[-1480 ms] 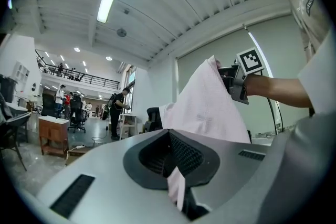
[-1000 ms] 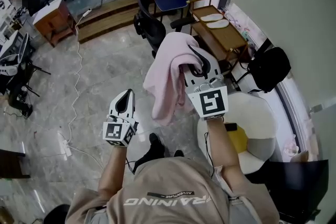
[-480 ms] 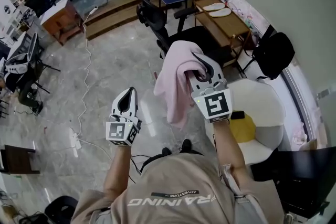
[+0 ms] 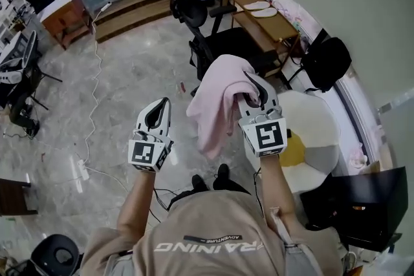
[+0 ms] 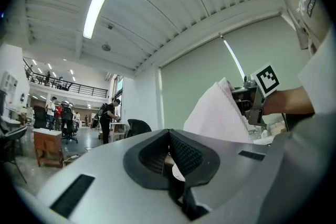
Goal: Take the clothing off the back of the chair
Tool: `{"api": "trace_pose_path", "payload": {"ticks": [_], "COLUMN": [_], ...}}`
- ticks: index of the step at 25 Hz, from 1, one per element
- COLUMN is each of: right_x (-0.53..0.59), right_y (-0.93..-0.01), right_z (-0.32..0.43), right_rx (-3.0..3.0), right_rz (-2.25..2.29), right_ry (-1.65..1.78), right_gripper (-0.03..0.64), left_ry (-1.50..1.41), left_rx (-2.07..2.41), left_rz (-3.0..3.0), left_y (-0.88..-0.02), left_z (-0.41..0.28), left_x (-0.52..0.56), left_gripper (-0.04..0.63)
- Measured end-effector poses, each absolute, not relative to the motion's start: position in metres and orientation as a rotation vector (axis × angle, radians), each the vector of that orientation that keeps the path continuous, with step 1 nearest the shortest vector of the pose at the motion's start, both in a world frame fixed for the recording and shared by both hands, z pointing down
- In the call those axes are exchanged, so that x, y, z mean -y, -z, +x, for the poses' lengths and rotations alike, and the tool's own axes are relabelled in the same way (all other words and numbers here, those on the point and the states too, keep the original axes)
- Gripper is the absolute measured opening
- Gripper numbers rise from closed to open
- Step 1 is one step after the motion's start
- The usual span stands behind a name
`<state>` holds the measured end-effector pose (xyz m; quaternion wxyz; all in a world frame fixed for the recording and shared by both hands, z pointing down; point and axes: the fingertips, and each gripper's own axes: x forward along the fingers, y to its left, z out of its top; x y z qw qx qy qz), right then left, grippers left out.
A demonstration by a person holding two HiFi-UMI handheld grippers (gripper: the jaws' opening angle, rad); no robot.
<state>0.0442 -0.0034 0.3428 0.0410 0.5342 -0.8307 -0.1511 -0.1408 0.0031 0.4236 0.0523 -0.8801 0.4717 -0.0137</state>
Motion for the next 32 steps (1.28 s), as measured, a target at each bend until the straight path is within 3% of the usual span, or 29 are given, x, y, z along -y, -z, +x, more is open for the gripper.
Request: {"api": "trace_pose_path", "payload": {"ticks": [32], "right_x": [0.004], "right_y": [-0.350], "right_z": [0.085], "right_rx": [2.635], "right_rz": [1.593], "right_ry": [0.416], "right_gripper": [0.100], "left_ry": [0.018], "left_rx": [-1.347], "left_rz": [-2.652], "left_y": [-0.397], "left_z": [-0.085], "left_x": [0.016], "left_gripper": [0.012]}}
